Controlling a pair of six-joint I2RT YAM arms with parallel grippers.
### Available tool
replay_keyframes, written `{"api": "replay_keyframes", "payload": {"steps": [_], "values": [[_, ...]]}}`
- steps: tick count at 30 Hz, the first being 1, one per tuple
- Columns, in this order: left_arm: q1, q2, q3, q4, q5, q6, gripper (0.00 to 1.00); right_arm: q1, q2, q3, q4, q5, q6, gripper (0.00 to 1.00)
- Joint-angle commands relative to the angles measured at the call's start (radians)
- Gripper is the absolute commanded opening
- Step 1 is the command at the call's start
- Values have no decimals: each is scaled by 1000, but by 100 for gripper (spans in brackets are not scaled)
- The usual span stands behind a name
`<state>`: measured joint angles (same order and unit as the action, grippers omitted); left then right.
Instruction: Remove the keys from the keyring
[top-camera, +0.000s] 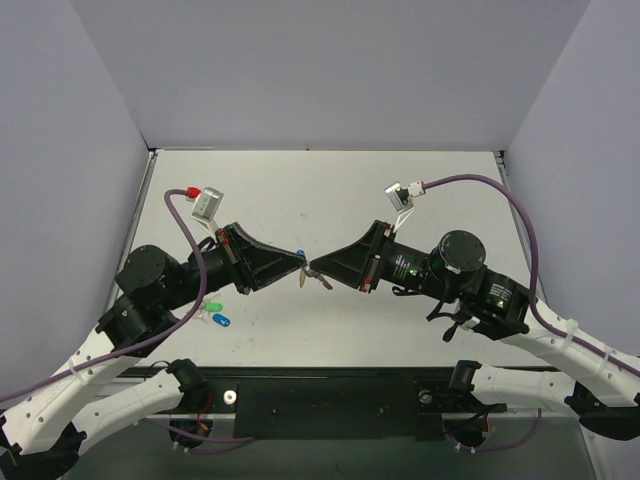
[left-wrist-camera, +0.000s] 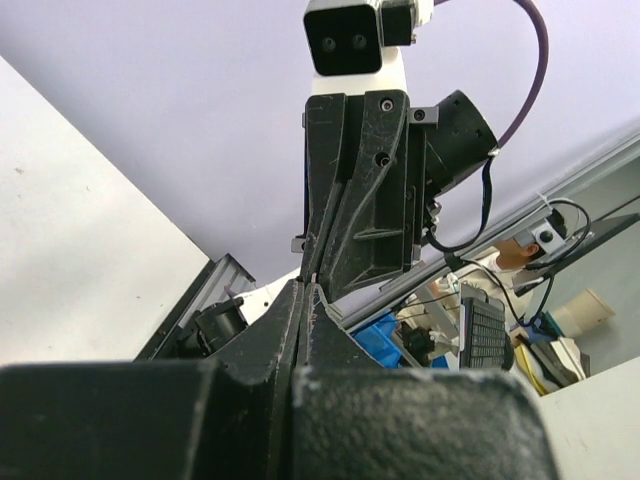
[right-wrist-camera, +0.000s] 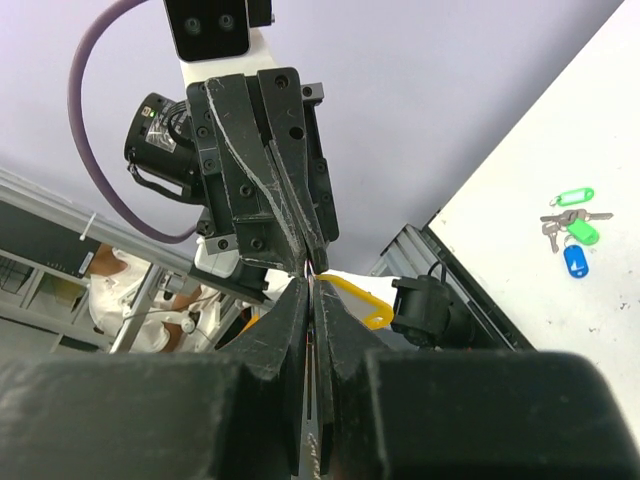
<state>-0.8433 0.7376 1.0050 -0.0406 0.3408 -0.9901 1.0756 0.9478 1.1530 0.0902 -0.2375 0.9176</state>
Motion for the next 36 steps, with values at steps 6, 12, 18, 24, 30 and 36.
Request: {"api": "replay_keyframes", "payload": {"steps": [6, 12, 18, 24, 30, 36], "values": [[-20, 14, 12, 65, -36, -18, 0, 33, 23, -3, 72, 24, -5, 0], [-20, -3, 81, -93, -55, 53, 52, 33, 2, -1, 48, 14, -20, 0], [-20, -43, 159, -223, -123, 116, 65, 33, -23, 10, 10, -14, -52, 0], [-20, -87, 109, -171, -106, 99, 65, 33, -38, 19, 8, -36, -66, 0], [-20, -106, 12, -9, 12, 35, 62, 32, -38, 16, 60, -94, -54, 0], [-22, -99, -14, 105, 89, 4, 60, 33, -40, 7, 146, -144, -40, 0]]}}
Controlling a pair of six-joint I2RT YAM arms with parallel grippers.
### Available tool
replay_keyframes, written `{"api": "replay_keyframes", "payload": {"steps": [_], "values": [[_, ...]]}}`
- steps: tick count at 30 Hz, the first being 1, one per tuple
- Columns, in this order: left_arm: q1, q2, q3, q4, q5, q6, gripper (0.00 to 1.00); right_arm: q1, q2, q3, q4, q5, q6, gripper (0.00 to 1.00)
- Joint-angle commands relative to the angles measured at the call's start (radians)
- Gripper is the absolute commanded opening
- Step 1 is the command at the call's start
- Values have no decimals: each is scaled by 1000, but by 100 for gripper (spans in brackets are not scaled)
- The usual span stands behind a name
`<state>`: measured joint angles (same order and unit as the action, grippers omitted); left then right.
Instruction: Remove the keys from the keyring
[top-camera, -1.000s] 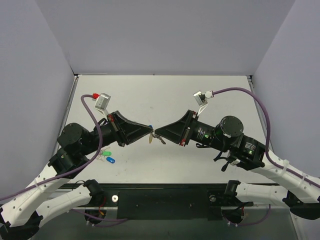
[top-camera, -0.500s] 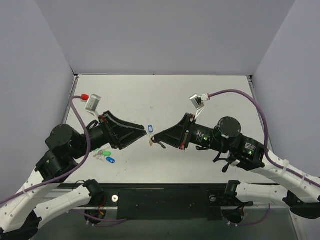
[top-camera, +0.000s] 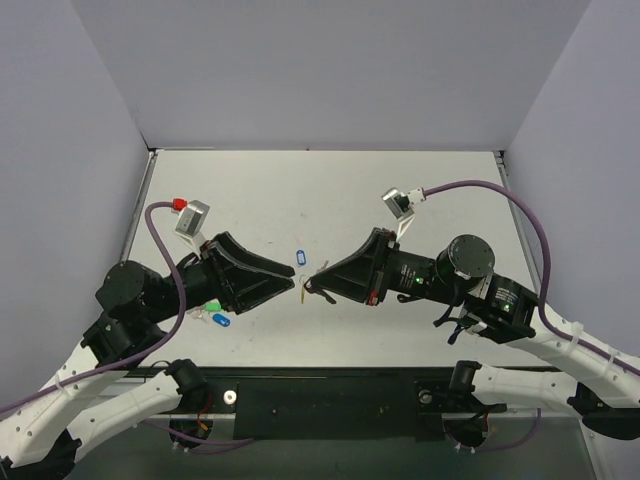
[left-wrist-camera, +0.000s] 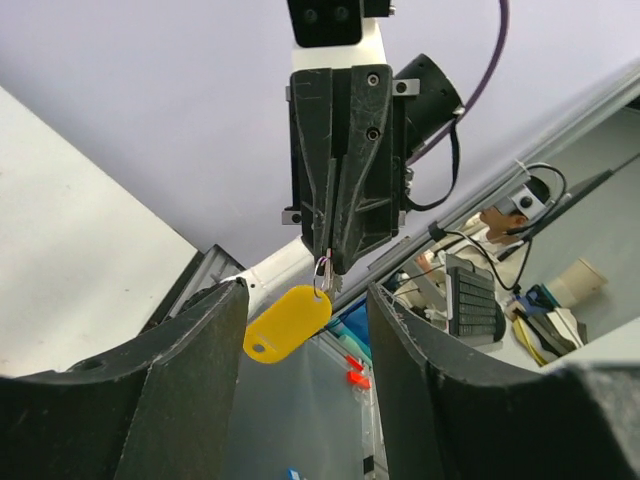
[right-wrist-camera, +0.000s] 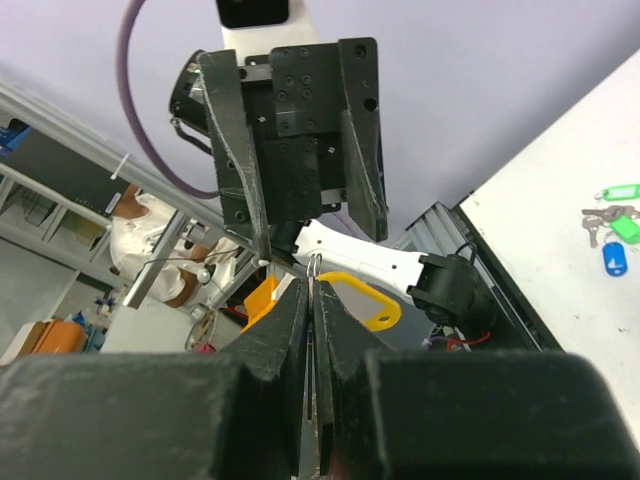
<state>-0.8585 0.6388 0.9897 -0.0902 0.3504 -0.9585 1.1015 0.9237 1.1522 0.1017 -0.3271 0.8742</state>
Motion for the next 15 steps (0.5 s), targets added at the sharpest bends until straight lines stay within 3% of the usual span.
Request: {"api": "replay_keyframes", "payload": {"steps": [1, 15], "values": [[-5, 4, 0, 161, 96, -32, 59, 8, -14, 6, 139, -55, 3, 0], [-7, 13, -42, 256, 122, -72, 52, 8, -2, 17, 153, -35, 3, 0]]}}
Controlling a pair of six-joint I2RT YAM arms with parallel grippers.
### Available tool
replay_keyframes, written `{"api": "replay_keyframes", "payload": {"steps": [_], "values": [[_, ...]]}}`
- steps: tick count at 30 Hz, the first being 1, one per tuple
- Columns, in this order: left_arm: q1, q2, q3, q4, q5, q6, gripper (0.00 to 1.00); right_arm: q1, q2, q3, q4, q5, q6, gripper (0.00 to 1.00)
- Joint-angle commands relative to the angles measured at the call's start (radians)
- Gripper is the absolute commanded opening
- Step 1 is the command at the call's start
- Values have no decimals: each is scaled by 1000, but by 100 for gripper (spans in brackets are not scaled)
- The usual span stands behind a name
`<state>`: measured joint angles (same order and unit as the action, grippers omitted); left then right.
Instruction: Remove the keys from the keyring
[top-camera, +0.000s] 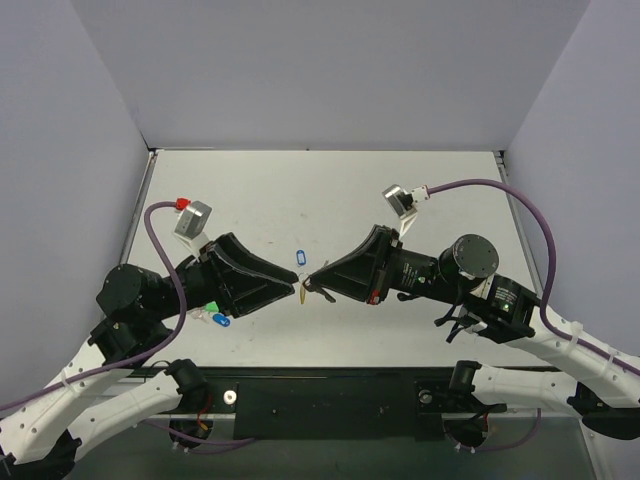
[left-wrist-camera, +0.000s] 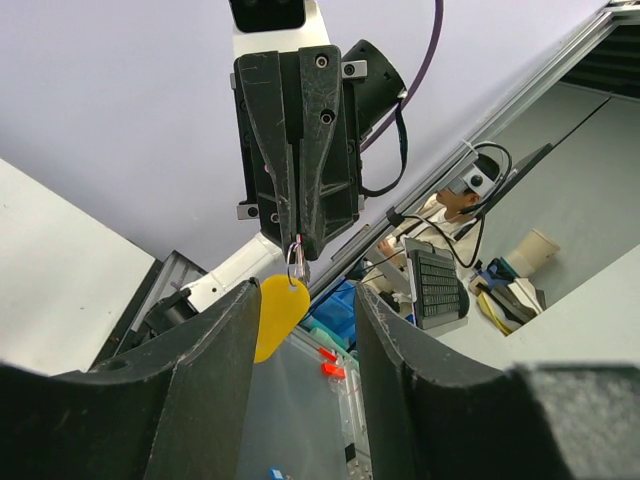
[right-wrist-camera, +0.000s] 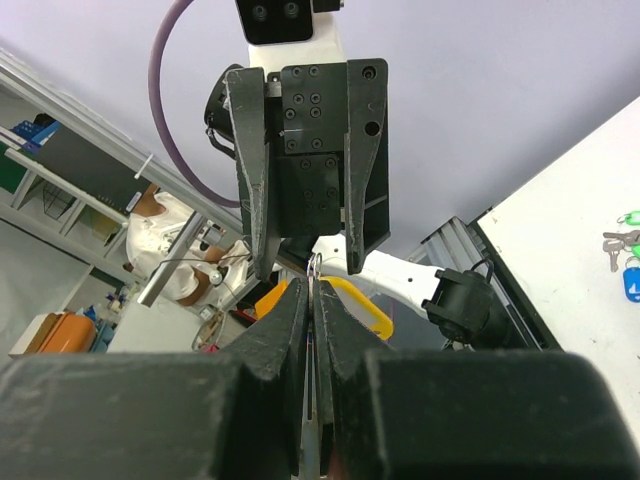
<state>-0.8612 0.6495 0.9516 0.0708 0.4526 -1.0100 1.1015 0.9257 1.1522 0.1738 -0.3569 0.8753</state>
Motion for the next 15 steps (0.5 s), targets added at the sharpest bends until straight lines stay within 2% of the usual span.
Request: {"api": "replay_keyframes", "payload": {"steps": [1, 6, 15], "values": [[-4, 6, -7, 99, 17, -24, 50, 8, -4, 17, 81, -5, 4, 0], [-4, 21, -30, 153, 12, -50, 46, 8, -2, 11, 84, -2, 7, 0], [-18, 53, -13, 153, 17, -36, 39, 8, 2, 11, 81, -4, 5, 0]]}}
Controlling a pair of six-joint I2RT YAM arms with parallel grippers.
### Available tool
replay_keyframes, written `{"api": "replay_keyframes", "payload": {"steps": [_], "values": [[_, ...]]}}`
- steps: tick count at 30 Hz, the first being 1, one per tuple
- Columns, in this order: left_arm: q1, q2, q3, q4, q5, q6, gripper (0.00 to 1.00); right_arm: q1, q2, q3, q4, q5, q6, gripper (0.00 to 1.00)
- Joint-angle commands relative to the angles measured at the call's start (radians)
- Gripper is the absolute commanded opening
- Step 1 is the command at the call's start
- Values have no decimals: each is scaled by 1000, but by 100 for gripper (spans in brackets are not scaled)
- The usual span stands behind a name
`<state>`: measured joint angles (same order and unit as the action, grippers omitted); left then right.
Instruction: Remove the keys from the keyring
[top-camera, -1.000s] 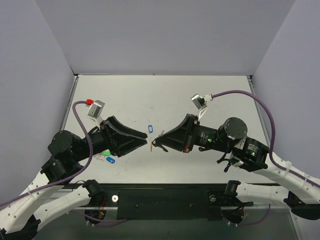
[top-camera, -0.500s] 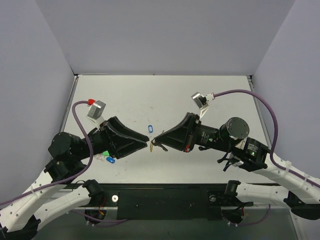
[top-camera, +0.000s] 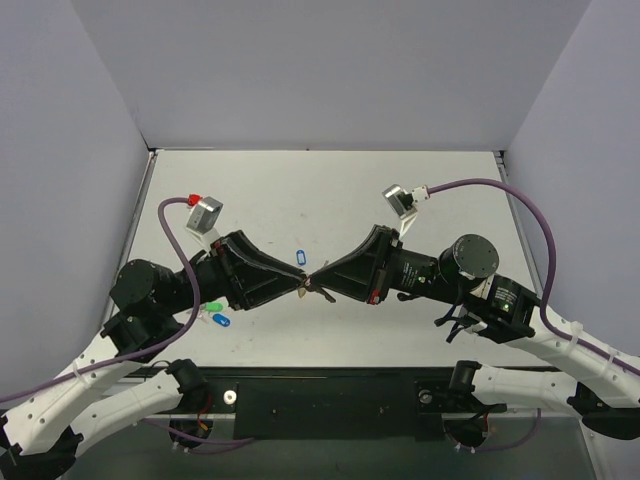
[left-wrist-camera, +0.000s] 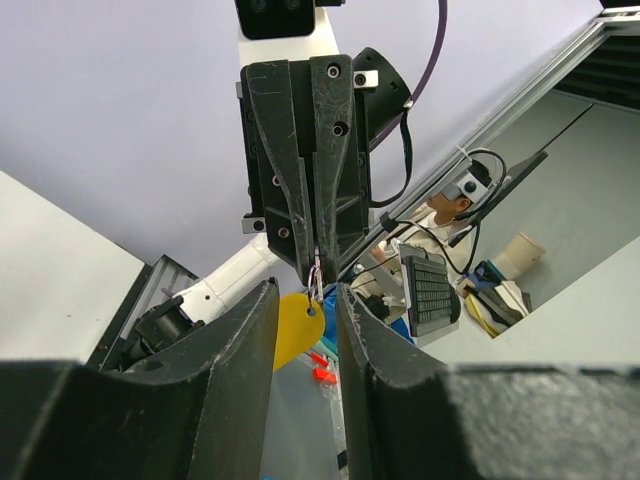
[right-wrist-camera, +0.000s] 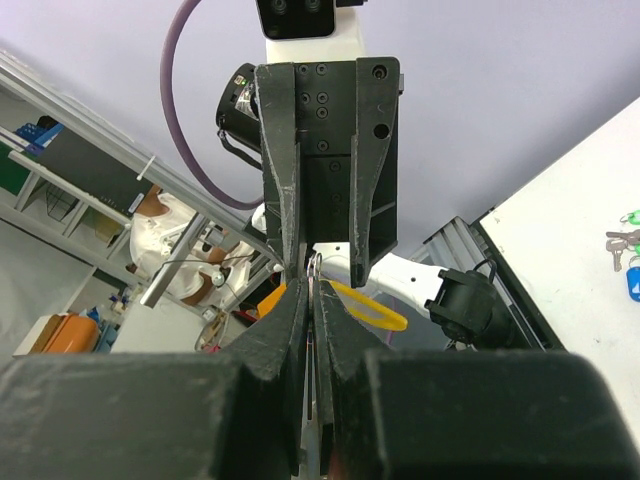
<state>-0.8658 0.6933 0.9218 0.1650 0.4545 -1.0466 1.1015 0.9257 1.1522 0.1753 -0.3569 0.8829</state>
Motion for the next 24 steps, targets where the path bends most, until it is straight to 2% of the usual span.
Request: {"api": "replay_keyframes", "payload": {"steps": [1, 6, 12, 17, 19, 20, 24], "values": [[-15, 9, 15, 62, 15, 0, 36, 8, 2, 11, 78, -4, -4, 0], [-29, 14, 11, 64, 10, 5, 27, 8, 1, 14, 63, 12, -12, 0], [-39, 18, 8, 62, 0, 11, 0, 8, 4, 14, 58, 15, -13, 0], [-55, 8, -3, 59, -74, 13, 0, 8, -1, 9, 38, 61, -10, 0], [-58, -1, -15, 65, -121, 4, 0, 8, -7, 1, 38, 107, -4, 7], [-61, -9, -24, 70, -152, 0, 0, 6, -11, -8, 42, 114, -4, 13], [-64, -31, -60, 113, -221, -12, 0, 6, -16, -34, 73, 171, 17, 20]]}}
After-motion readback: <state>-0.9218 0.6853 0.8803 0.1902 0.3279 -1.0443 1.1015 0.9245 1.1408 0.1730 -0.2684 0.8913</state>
